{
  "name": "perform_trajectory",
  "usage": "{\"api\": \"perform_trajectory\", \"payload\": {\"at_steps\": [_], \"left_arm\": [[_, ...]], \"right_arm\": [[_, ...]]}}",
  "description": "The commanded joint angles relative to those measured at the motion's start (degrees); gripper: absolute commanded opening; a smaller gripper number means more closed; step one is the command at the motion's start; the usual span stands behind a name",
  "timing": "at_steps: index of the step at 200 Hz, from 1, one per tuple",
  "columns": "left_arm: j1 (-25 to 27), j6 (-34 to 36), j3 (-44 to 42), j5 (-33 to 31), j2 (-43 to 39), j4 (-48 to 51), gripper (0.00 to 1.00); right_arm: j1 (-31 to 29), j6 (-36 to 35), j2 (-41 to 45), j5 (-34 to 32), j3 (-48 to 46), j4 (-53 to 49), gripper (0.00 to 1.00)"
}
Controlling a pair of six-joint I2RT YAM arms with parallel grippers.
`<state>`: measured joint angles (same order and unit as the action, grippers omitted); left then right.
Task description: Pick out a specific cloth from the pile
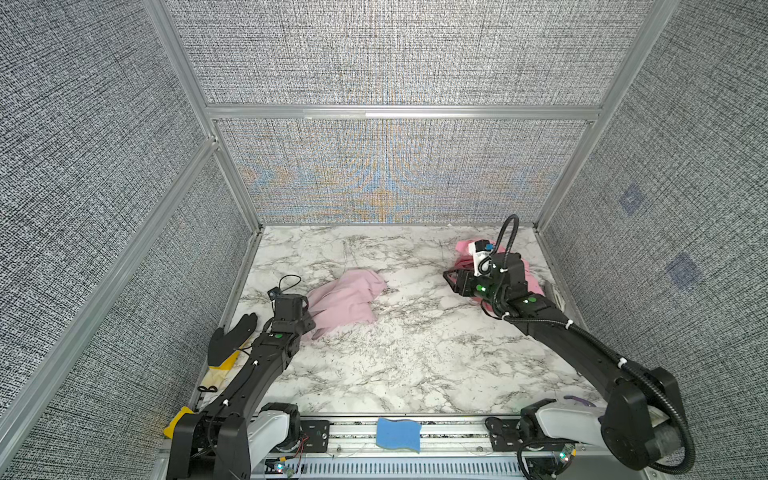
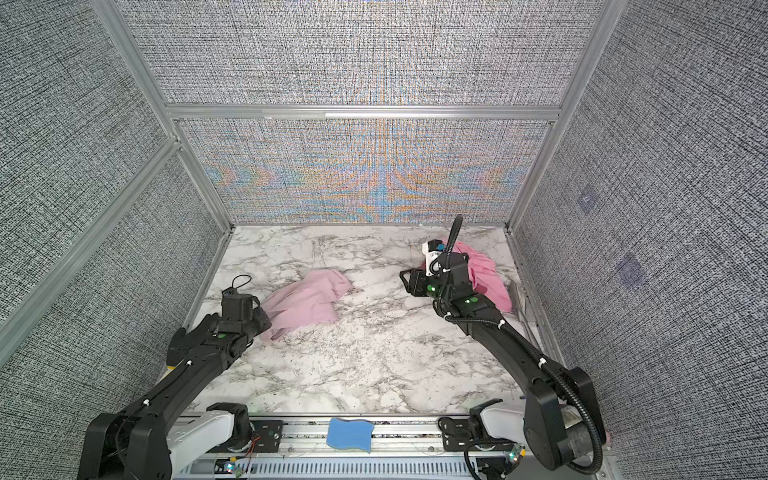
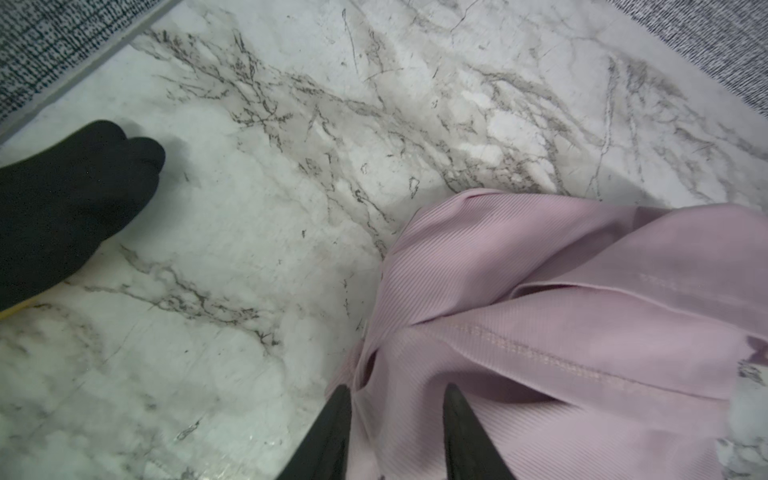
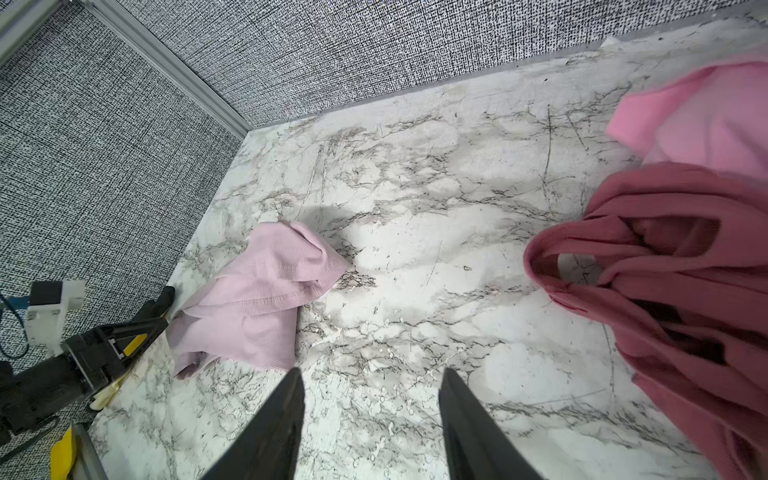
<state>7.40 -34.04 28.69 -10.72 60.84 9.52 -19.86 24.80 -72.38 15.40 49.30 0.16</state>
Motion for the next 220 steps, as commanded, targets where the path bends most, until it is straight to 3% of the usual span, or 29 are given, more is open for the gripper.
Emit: {"api": "perform_trajectory", "payload": {"at_steps": [1, 37, 62, 96, 131, 176, 220], "left_arm": [[0.01, 0.19, 2.09, 0.18, -1.21, 0.58, 0.42], [0.23, 6.03, 5.58, 7.99, -2.05, -3.09, 0.42], [3.09, 9.08, 10.29, 7.37, 2.14, -3.19, 0.42], [13.99, 16.06, 21.66, 0.92, 13.74, -1.26, 0.42], [21.17, 19.99, 32.58, 2.32, 27.53, -2.96, 0.42], [25.80, 23.77, 46.25, 5.83, 43.00, -1.68, 0.44], [27.56, 26.96, 55.41, 5.94, 52.43, 3.87, 0.45]], "right_arm": [[0.13, 0.18, 1.03, -0.43, -0.50, 0.28, 0.54], [0.17, 0.91, 3.28, -2.22, -2.91, 0.58, 0.54], [0.12, 2.10, 5.63, -4.17, -6.37, 1.31, 0.54], [0.11, 3.06, 8.56, -6.32, -10.33, 1.97, 0.54], [0.12, 1.79, 8.33, -7.65, -9.31, -0.91, 0.54], [0.14, 3.14, 8.20, -7.53, -10.73, 0.07, 0.54], [0.17, 3.61, 9.26, -7.93, -12.21, 0.63, 0.54]]}}
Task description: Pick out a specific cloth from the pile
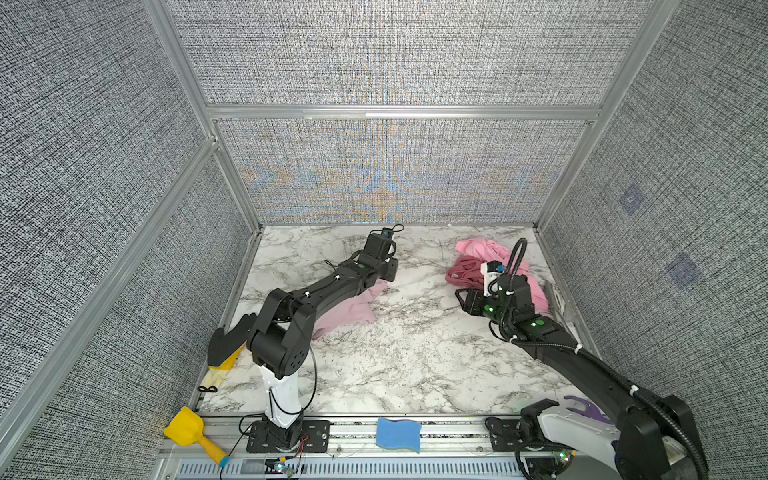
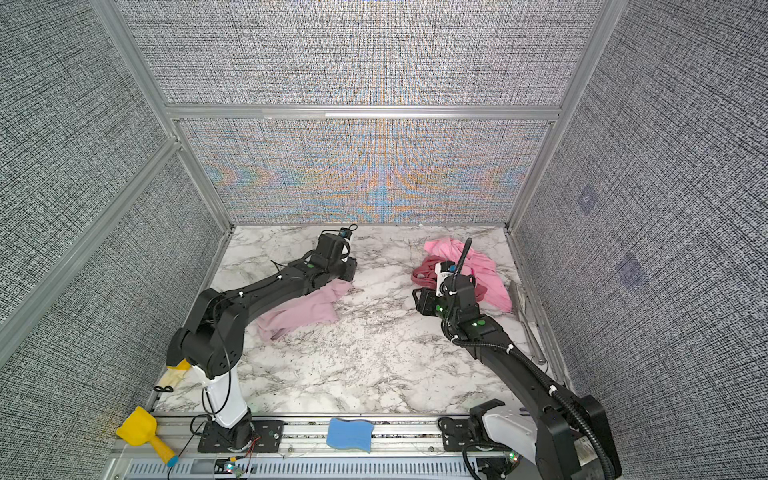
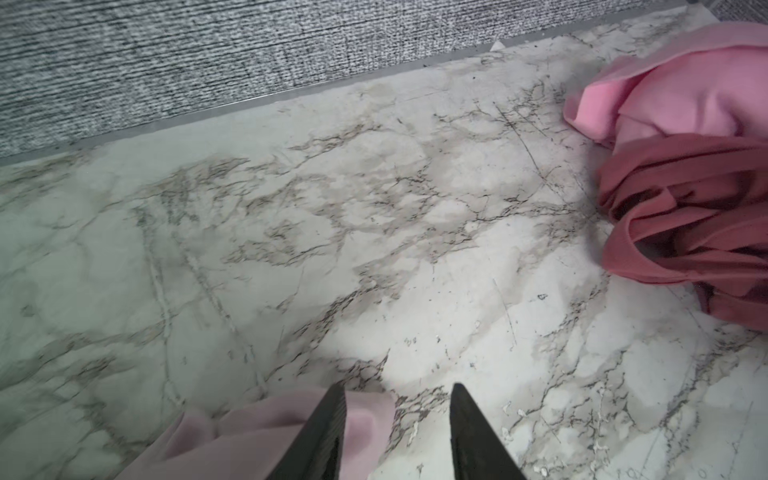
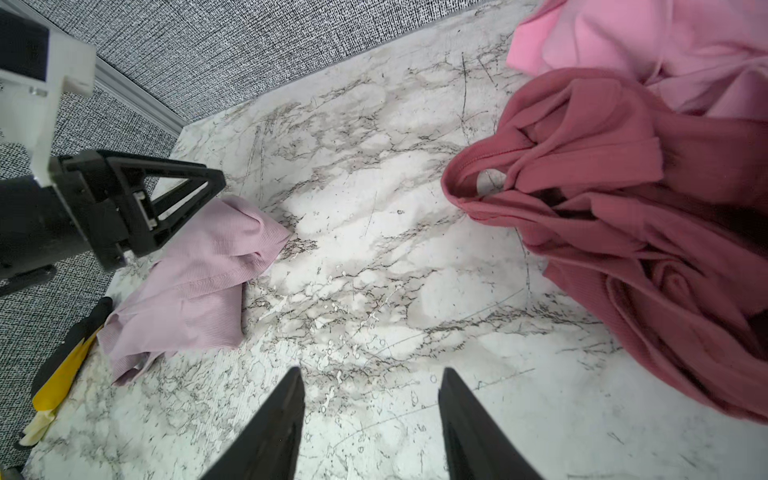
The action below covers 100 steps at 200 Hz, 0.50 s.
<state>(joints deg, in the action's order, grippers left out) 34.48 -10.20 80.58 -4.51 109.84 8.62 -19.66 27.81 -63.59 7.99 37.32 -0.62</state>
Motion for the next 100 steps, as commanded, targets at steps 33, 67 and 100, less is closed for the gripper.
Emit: {"api": "perform_trajectory", "payload": {"at_steps": [33, 67, 100], "left_arm": [[0.87, 3.82, 6.17, -4.14, 8.33, 9.19, 0.48], [0.94, 2.10, 5.63, -8.48, 9.53, 11.00, 0.52], [0.98, 1.23, 5.81, -11.00, 10.93, 12.17, 0.53]], "right_arm": [[-0.06, 0.38, 0.05, -0.52, -0.46, 1.40, 0.54], [-0.05, 0.85, -0.64, -0.24, -0.50, 2.60, 0.54], [-0.03, 1.20, -1.42, 0.69, -0.07, 3.08, 0.54]]}}
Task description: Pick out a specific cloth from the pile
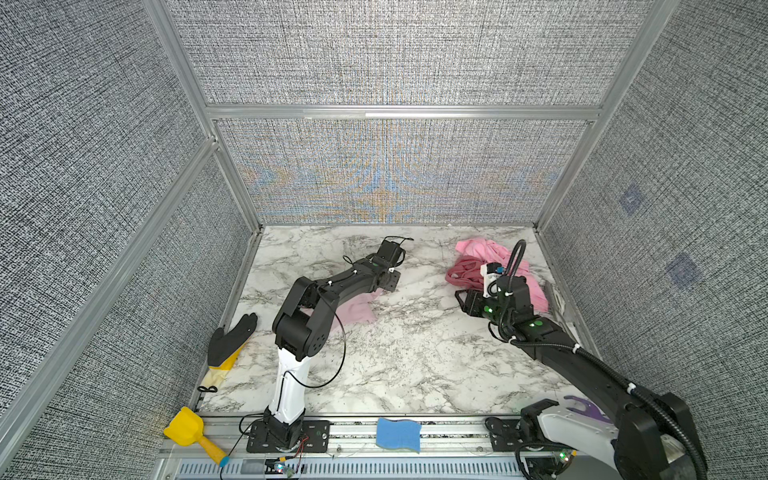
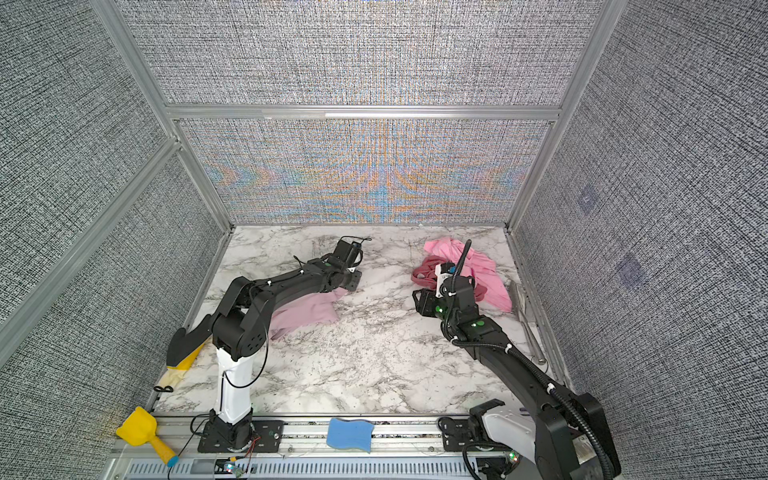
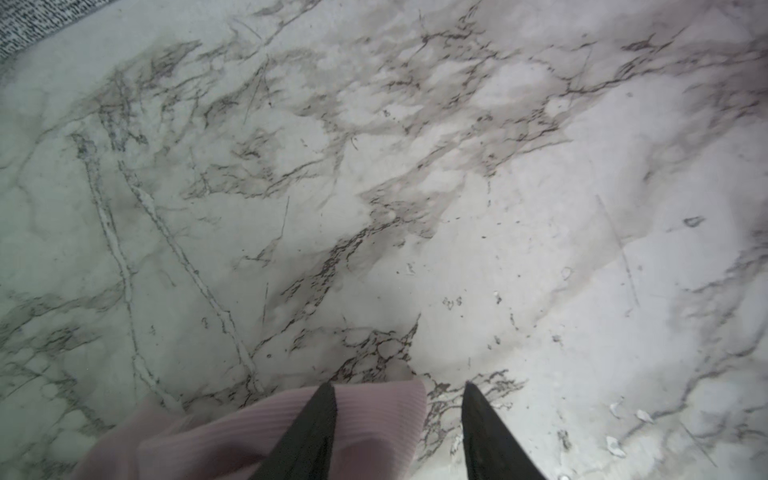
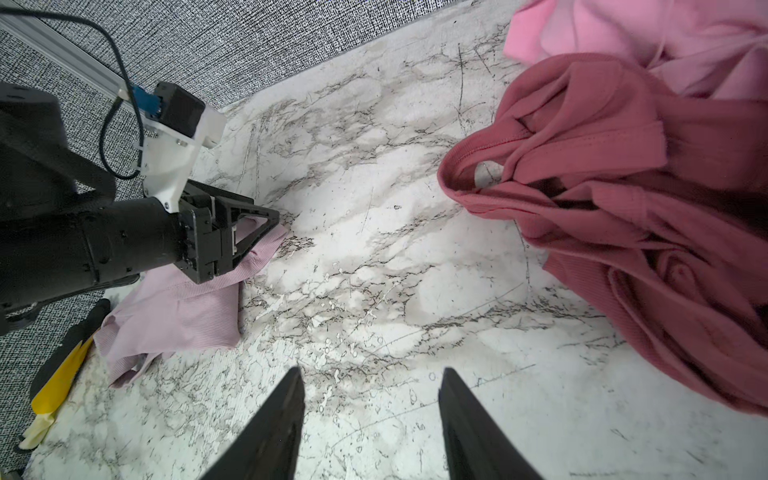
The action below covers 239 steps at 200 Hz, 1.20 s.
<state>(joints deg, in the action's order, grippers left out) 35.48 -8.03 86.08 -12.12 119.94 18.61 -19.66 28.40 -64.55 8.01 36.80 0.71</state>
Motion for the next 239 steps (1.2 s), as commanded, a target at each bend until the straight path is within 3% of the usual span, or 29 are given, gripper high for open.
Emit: {"api": "perform_trajectory", "payload": {"at_steps": [1, 48, 84, 95, 112, 152, 239], "left_arm": [[-0.04, -0.93, 0.31, -3.46, 0.83, 2.25, 0.53], [0.11, -1.20, -0.54, -4.12, 2.45, 2.68, 0.53], [0.20, -1.47, -1.62, -3.79, 2.74, 2.31, 0.45], [0.25, -1.57, -1.62, -3.95, 2.91, 2.47, 0.35], [0.21, -1.46, -1.54, -4.89, 3.11, 2.75, 0.00], [0.20, -0.81, -0.94, -5.64, 0.88, 0.11, 0.00], [-0.02, -0.42, 9.85, -1.68, -5.71, -3.93, 0.00]], "right_arm": [[-0.07, 0.60, -0.47, 0.68, 0.46, 1.75, 0.54], [-0.04, 0.38, -1.98, 1.03, 0.99, 1.48, 0.54], [-0.05, 0.73, -2.50, 0.87, 0.84, 2.20, 0.54], [-0.04, 0.69, -2.66, 0.79, 1.01, 2.19, 0.54], [-0.03, 0.78, -2.69, 0.25, 1.17, 2.19, 0.54], [-0.03, 0.64, -2.57, -0.79, 1.41, 2.45, 0.54], [-0.04, 0.55, -4.04, -0.16, 3.61, 3.00, 0.54]]}}
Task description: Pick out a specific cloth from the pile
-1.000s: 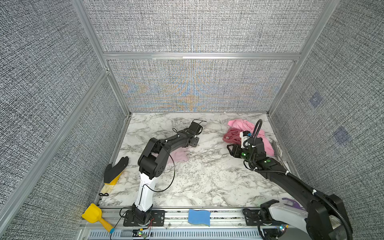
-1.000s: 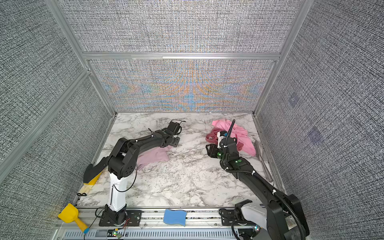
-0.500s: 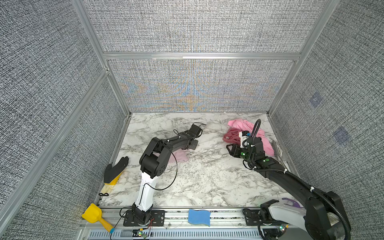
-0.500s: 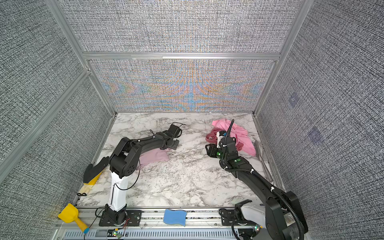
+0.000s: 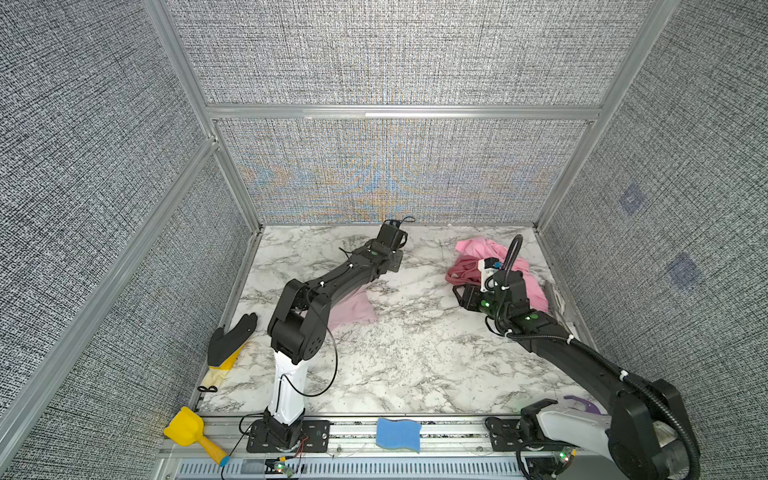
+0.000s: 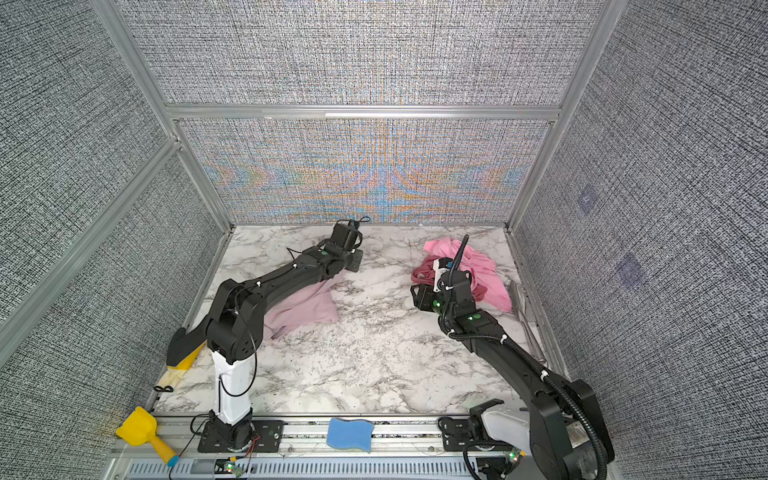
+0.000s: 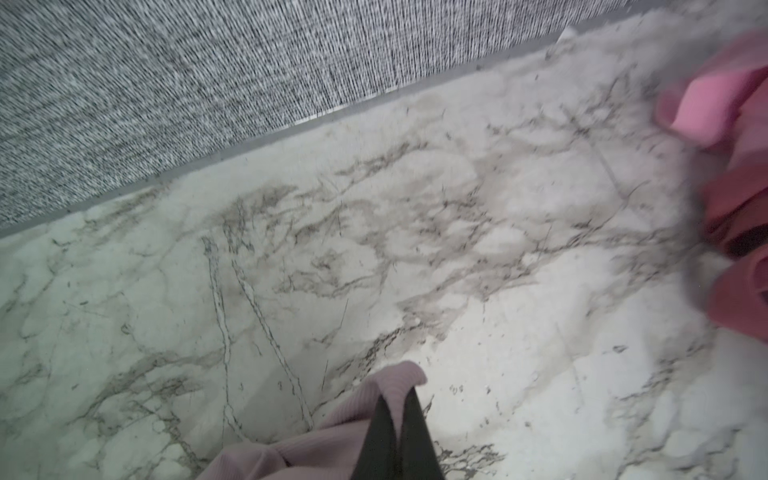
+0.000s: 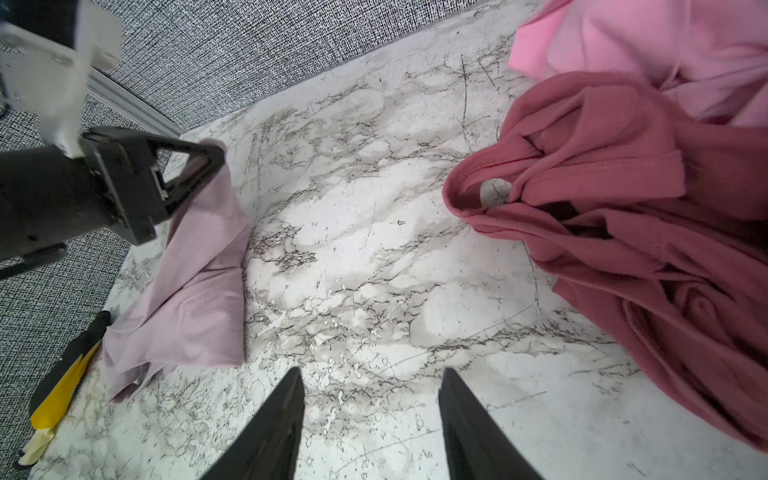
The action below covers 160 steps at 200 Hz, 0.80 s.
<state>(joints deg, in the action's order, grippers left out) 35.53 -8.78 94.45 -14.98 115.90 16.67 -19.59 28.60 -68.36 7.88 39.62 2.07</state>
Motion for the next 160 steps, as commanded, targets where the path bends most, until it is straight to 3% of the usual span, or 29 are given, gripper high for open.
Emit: {"api": "perform_trajectory", "payload": {"at_steps": [1, 31, 74, 125, 160], "left_arm": [[-0.09, 0.28, 1.46, 1.18, -2.40, -2.03, 0.00], [-0.93, -0.73, -2.39, 1.71, -9.60, -3.93, 0.00], [-4.62, -4.26, -15.82, 0.53, -21.41, -5.52, 0.00], [-13.94, -10.71, -35.58, 0.66, -33.00, -8.05, 0.00], [-19.32, -13.85, -43.52, 1.25, -35.99, -9.94, 0.00]], "right_arm": [[-0.10, 0.38, -0.31, 0.00, 0.80, 1.64, 0.54], [-0.15, 0.46, -1.25, 0.86, 1.73, 1.95, 0.54], [-0.13, 0.69, -2.69, 2.40, 2.48, 3.25, 0.54], [-0.09, -0.21, -3.98, 2.97, 3.01, 3.66, 0.54], [-0.12, -0.49, -4.50, 3.44, 3.60, 3.39, 0.54]]}}
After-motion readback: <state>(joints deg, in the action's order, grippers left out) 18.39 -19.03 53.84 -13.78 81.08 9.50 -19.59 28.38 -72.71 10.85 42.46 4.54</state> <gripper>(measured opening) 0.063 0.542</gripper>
